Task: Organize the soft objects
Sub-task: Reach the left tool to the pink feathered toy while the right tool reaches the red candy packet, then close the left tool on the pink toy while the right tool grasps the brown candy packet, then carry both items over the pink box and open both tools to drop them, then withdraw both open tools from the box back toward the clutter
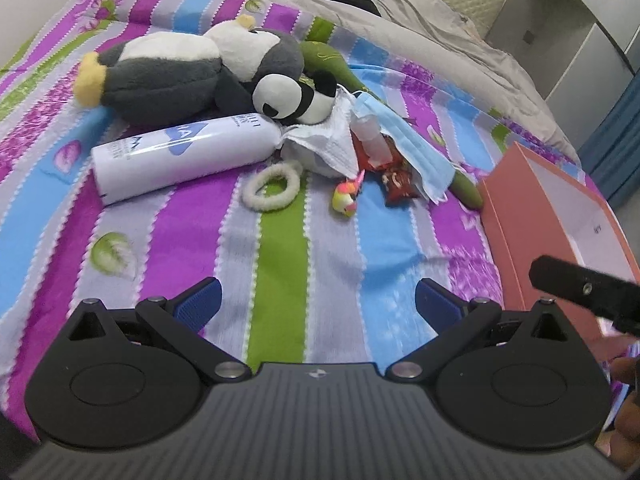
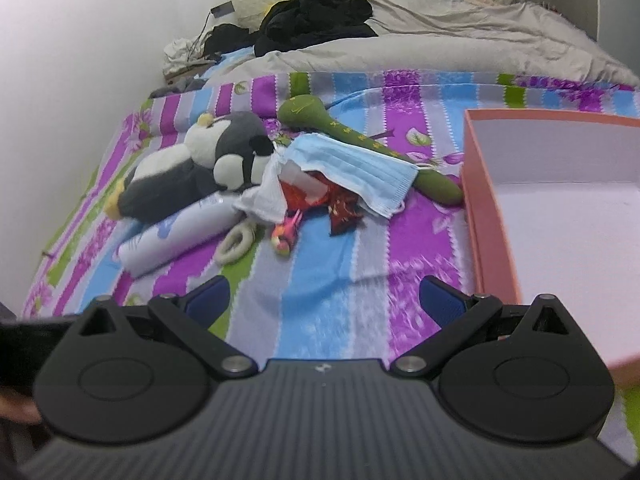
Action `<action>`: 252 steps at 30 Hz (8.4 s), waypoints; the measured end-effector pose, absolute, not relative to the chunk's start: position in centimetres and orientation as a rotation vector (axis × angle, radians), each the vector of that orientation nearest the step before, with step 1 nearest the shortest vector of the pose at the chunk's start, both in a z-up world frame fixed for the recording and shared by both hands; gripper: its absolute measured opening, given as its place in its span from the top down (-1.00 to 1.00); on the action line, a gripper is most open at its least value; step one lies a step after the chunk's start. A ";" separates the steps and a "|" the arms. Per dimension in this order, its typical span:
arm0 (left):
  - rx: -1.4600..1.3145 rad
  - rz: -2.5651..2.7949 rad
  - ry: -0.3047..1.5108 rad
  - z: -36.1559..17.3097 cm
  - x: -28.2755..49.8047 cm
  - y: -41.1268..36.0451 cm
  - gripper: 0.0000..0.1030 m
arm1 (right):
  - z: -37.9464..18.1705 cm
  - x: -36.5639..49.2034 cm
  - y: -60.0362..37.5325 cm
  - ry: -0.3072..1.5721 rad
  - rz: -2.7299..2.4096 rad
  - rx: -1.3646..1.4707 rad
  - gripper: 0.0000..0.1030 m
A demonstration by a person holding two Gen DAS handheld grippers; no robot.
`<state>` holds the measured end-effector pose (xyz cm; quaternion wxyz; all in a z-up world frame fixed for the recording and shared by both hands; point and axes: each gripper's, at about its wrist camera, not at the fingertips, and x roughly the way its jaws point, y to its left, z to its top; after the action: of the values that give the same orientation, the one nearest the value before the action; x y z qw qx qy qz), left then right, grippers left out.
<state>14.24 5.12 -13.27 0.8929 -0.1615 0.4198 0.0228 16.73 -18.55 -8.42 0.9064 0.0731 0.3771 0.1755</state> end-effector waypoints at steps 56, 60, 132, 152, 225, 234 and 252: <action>-0.400 -0.064 0.772 -21.7 25.2 5.0 0.47 | -19.1 30.5 -15.0 0.837 0.384 0.211 0.25; -0.397 -0.063 0.782 -21.3 23.6 4.9 0.47 | -18.7 28.7 -15.3 0.848 0.378 0.196 0.26; -0.321 -0.015 0.983 -19.1 12.6 3.1 0.32 | -16.6 14.4 -16.8 1.024 0.389 -0.074 0.43; -0.313 -0.077 0.835 -10.6 8.6 2.0 0.33 | -8.1 11.5 -18.8 0.841 0.363 0.028 0.43; -0.107 -0.527 0.950 -8.2 29.3 -23.7 0.29 | -10.0 21.0 -40.5 0.862 -0.043 0.314 0.34; -0.089 -0.508 0.940 -7.9 28.4 -23.8 0.02 | -9.3 20.3 -41.0 0.843 -0.053 0.287 -0.01; -0.118 -0.508 0.830 -2.7 20.2 -19.3 0.02 | -4.9 13.6 -37.3 0.746 -0.004 0.260 -0.01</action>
<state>20.22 -19.25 -2.66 0.8822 -0.0567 0.3987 -0.2439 13.58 -37.26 -4.92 0.9230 0.1265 0.3635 -0.0017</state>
